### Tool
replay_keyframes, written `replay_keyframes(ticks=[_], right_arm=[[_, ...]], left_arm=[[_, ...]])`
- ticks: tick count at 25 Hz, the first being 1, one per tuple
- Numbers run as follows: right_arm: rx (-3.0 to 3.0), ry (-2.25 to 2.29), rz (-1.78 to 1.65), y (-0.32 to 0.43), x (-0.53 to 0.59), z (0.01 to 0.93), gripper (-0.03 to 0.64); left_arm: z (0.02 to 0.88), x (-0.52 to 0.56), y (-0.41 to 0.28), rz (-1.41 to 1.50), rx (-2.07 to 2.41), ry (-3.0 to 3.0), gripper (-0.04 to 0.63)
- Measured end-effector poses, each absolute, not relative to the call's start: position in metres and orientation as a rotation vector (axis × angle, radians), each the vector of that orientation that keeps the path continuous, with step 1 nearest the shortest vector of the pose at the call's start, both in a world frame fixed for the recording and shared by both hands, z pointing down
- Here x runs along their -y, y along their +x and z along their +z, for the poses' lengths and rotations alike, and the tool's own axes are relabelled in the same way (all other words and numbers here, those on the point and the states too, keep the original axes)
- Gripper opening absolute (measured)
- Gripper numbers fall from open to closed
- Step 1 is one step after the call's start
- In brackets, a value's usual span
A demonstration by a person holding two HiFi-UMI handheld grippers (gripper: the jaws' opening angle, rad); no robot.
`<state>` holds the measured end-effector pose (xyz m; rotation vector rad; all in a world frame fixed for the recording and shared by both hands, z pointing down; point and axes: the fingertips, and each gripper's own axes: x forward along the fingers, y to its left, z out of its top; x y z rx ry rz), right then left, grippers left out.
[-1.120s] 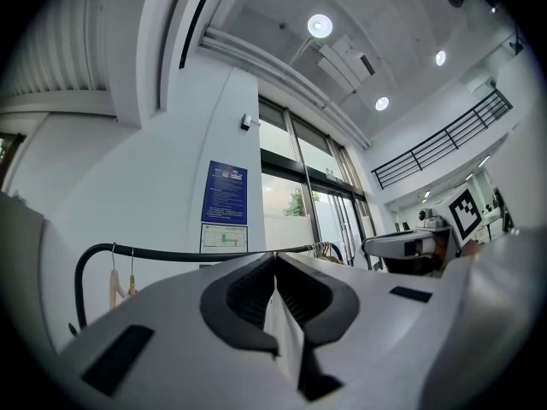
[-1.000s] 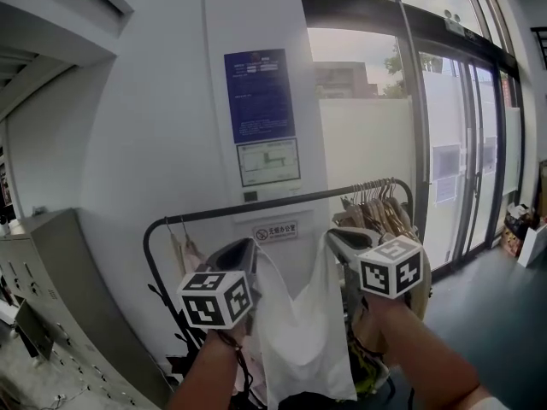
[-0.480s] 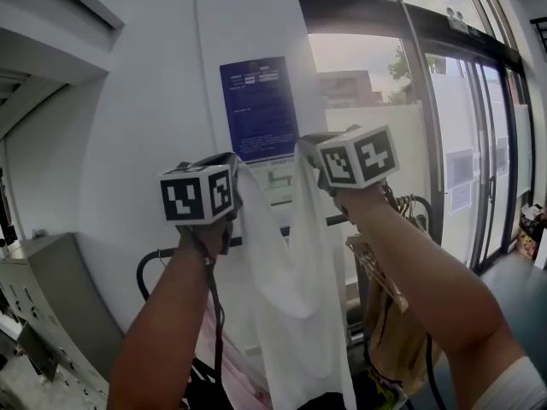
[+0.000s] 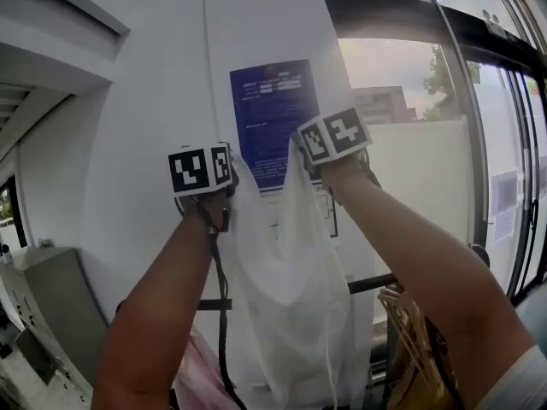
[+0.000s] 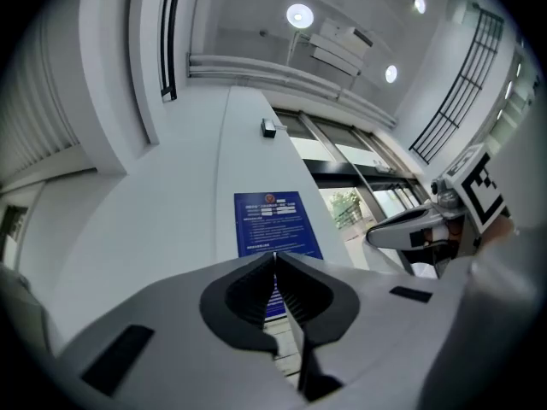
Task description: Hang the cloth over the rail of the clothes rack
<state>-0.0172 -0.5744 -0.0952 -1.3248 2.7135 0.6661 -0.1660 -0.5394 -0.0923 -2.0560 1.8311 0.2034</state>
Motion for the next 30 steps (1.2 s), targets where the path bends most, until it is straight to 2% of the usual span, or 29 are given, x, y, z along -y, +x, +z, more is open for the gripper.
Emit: replay_keyframes(ticks=[6,14,21,30], right_arm=[[-2.779,-1.408,0.559,-0.021,0.703,-0.047,0.014],[-2.826,-1.82,0.467,0.06,0.836,0.029,0.014],[-2.801,-2.005,0.29,0.104,0.885,0.065,0.014],[-2.918,-1.947,0.252,0.076,0.898,0.101,0.016]], left_arm=[[-0.049,0.656,-0.202,0.086,-1.945,-2.024,0.014],[-0.003,0.739,-0.312,-0.042,-2.111,-2.06,0.014],[0.035,0.781,-0.37,-0.117,-2.224,-2.088,0.014],[0.077,0.809,-0.367,-0.138,-2.233,-2.18,0.014]])
